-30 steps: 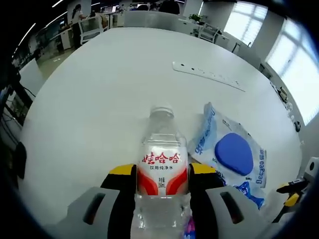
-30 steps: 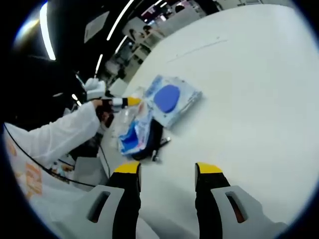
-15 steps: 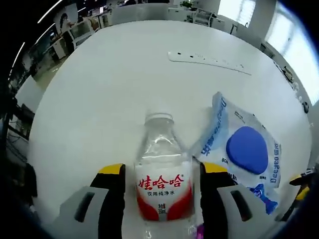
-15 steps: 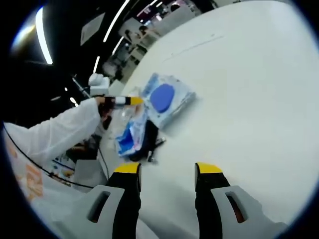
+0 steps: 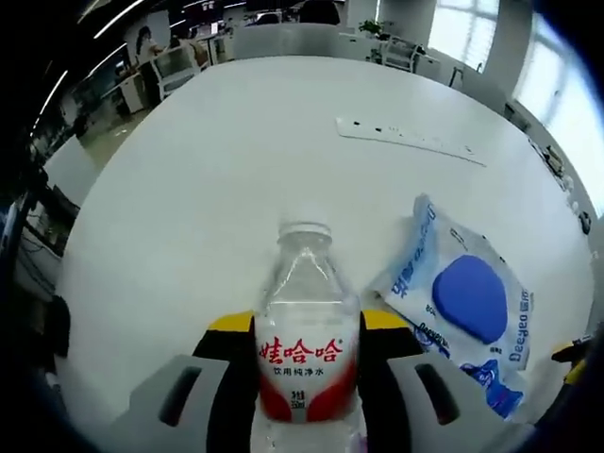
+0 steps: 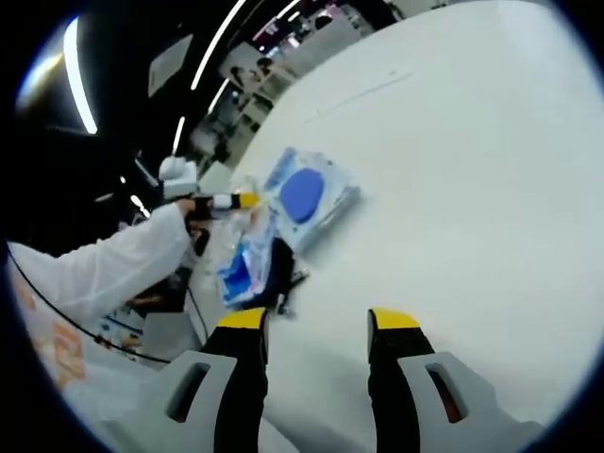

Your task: Arrange the tabletop items into an orderly group along one side of the table until the central work area is clear of visible clutter.

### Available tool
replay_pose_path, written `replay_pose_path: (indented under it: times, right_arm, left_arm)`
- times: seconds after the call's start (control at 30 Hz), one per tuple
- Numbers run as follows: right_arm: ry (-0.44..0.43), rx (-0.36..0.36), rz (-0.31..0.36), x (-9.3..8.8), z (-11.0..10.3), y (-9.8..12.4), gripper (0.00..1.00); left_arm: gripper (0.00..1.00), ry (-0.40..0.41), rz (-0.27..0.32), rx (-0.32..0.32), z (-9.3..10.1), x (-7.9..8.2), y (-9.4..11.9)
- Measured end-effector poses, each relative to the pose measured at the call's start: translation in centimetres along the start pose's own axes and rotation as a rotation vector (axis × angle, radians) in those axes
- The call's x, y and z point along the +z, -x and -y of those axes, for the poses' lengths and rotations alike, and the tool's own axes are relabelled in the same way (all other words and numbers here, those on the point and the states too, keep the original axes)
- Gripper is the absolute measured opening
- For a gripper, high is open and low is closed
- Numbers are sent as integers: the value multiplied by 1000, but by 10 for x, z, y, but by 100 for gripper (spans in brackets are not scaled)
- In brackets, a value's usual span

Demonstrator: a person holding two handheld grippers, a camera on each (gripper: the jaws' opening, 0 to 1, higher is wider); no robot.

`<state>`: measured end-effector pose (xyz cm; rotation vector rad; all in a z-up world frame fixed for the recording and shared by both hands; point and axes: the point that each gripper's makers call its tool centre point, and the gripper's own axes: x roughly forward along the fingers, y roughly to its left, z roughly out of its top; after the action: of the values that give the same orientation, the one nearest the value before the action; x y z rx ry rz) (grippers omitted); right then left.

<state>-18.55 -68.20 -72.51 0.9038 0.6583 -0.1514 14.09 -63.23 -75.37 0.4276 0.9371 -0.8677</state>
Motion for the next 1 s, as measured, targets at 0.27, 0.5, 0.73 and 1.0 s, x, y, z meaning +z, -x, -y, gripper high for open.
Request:
replay_pose_path:
  times: [0.27, 0.5, 0.73, 1.0]
  right_arm:
    - [-3, 8, 20, 2, -3, 3, 40]
    - [13, 22, 27, -1, -10, 5, 40]
    - [19, 23, 36, -4, -9, 10, 40]
    - [-2, 25, 60, -6, -8, 16, 40]
  left_arm:
    - [38, 55, 130, -27, -4, 18, 37]
    - [40, 60, 244, -58, -6, 34, 68]
    - [40, 53, 312, -69, -14, 51, 90]
    - [40, -9, 339, -56, -29, 60, 98]
